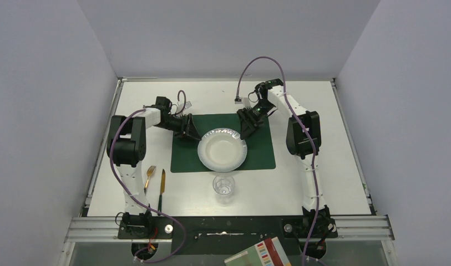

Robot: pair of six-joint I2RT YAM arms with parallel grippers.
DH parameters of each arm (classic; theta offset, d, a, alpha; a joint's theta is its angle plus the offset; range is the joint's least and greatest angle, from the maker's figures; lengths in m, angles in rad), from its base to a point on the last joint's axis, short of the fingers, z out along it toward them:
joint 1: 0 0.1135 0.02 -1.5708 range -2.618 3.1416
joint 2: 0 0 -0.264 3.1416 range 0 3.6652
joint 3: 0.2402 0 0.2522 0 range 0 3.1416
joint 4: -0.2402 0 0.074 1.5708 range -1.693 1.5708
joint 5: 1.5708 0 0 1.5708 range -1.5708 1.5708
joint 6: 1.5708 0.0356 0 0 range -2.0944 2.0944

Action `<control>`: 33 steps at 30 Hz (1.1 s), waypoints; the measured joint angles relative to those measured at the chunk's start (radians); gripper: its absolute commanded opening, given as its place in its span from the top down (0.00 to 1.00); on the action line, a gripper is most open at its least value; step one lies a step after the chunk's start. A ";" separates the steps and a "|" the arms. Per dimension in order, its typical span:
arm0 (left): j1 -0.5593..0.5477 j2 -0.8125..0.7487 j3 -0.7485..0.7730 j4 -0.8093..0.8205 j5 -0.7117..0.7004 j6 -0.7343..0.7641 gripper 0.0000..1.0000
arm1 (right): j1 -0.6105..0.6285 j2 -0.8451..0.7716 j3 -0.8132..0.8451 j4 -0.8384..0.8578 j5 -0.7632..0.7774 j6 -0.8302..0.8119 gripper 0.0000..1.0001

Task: Set the dinner table for one person
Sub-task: Place the plate on the napkin.

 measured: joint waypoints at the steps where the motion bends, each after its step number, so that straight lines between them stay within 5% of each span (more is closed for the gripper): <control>1: 0.000 0.000 0.001 -0.003 0.000 0.000 0.49 | 0.000 0.000 0.000 0.000 0.002 -0.002 0.39; 16: 0.003 -0.001 0.084 -0.054 -0.065 0.024 0.46 | -0.001 -0.003 -0.011 -0.001 0.038 -0.013 0.38; 23: 0.003 -0.064 0.233 -0.067 -0.280 0.045 0.46 | -0.001 -0.086 0.059 0.063 0.232 0.018 0.39; 24: 0.003 -0.097 0.235 -0.048 -0.336 0.050 0.46 | -0.001 -0.142 0.018 0.110 0.276 0.030 0.45; 25: 0.003 -0.140 0.229 -0.026 -0.397 0.052 0.52 | -0.002 -0.214 -0.049 0.173 0.317 0.045 0.70; 26: 0.003 -0.190 0.207 0.014 -0.460 0.052 0.72 | -0.005 -0.287 -0.122 0.238 0.353 0.057 0.96; 27: 0.005 -0.248 0.171 0.063 -0.517 0.048 0.93 | -0.011 -0.396 -0.250 0.344 0.398 0.073 1.00; 28: 0.008 -0.334 0.097 0.142 -0.586 0.049 1.00 | -0.023 -0.516 -0.392 0.459 0.440 0.096 1.00; 33: 0.103 -0.593 -0.267 0.435 -0.716 -0.040 1.00 | -0.261 -0.996 -0.932 0.837 0.513 0.164 1.00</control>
